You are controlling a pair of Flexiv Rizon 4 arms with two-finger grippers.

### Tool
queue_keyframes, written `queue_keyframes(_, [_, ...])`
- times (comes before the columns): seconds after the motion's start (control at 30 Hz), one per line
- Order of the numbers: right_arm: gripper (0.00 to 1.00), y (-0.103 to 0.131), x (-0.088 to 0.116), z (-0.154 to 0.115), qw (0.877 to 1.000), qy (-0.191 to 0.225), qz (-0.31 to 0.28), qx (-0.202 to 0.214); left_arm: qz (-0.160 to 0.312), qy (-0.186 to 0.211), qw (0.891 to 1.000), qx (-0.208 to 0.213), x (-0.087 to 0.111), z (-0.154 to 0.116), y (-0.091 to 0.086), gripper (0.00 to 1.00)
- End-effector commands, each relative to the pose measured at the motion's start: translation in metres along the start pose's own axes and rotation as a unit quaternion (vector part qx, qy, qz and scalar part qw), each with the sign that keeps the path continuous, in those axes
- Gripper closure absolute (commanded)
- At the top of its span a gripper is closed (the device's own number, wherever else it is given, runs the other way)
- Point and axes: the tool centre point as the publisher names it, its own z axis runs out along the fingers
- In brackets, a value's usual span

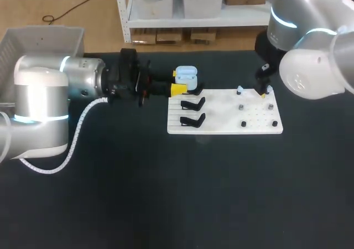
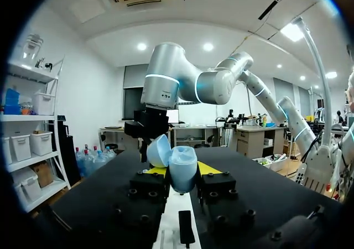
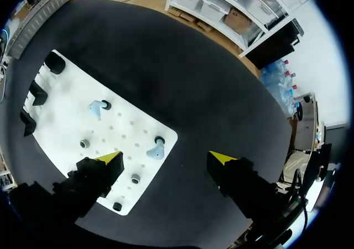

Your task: Pick up each earbud case from the left stands, insert the matching earbuds, close the lid, and place the case in the box.

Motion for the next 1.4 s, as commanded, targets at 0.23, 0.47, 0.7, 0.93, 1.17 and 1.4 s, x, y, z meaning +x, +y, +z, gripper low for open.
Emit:
queue_keyframes(0.23, [0.25, 0.001, -0.003, 0.003, 1.0, -0.005, -0.005, 0.005, 0.001, -0.001, 1.0, -0.001, 0.001, 0.0, 0.0, 1.0])
queue_keyframes(0.47, [0.53, 0.005, -0.002, 0.001, 1.0, -0.007, -0.006, 0.008, 0.001, -0.001, 1.0, -0.001, 0.001, 0.0, 0.0, 1.0])
queue_keyframes(0.7, [0.56, 0.008, -0.003, 0.002, 1.0, -0.007, -0.009, 0.009, 0.001, -0.001, 1.0, -0.001, 0.001, 0.0, 0.0, 1.0])
queue_keyframes(0.93, [0.56, 0.009, -0.003, 0.003, 1.0, -0.008, -0.01, 0.013, 0.001, -0.001, 1.0, -0.001, 0.001, 0.0, 0.0, 1.0])
queue_keyframes(1.17, [0.57, 0.011, -0.004, 0.006, 1.0, -0.009, -0.011, 0.02, 0.001, -0.001, 1.0, -0.001, 0.001, 0.0, 0.0, 1.0])
queue_keyframes(1.4, [0.58, 0.01, -0.006, 0.007, 0.999, -0.014, -0.009, 0.037, 0.001, -0.001, 1.0, -0.001, 0.001, 0.0, 0.0, 1.0])
